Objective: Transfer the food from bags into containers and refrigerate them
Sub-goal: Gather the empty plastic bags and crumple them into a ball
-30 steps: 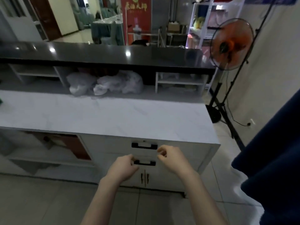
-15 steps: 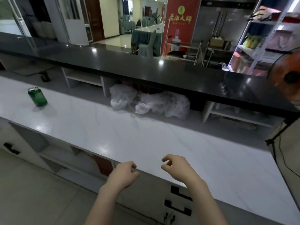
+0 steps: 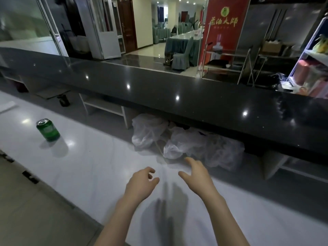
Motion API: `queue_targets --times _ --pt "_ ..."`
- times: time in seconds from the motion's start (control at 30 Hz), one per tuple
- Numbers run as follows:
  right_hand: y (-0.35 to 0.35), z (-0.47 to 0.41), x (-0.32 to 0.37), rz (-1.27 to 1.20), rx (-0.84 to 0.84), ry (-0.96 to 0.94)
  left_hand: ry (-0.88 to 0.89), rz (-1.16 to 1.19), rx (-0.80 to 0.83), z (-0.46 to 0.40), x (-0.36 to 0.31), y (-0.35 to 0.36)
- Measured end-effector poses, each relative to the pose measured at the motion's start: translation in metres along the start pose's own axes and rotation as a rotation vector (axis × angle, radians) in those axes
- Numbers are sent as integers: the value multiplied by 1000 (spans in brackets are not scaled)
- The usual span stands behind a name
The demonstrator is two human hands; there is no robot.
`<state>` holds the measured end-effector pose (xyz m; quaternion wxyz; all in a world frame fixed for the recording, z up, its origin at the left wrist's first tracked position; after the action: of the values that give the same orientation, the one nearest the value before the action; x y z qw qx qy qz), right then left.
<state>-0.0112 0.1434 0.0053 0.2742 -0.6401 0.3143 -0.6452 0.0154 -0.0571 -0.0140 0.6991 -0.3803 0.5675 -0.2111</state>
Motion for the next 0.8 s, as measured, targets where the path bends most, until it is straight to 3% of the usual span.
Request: queue_targets --times 0.17,0.4,0.67,0.8 --pt "17 -62 20 130 -110 -34 19 2 -131 -64 3 -5" --pt "55 -126 21 291 -59 82 145 10 -256 -157 5 -9" --pt "101 -128 9 284 44 164 264 -342 -112 -259 5 1" --pt "111 -124 15 42 -141 192 276 -173 74 -271 25 12"
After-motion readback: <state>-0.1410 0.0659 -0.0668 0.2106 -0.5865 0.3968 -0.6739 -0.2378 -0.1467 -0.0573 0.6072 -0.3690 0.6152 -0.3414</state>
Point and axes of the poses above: each hand's wrist, its own z-axis away from the middle knuckle, its own y-axis out of the palm, x = y × z, the point moved 3 cm from there along -z, towards the middle knuckle, and after that the axes turned 10 degrees about -x, right-handed, at the moved point
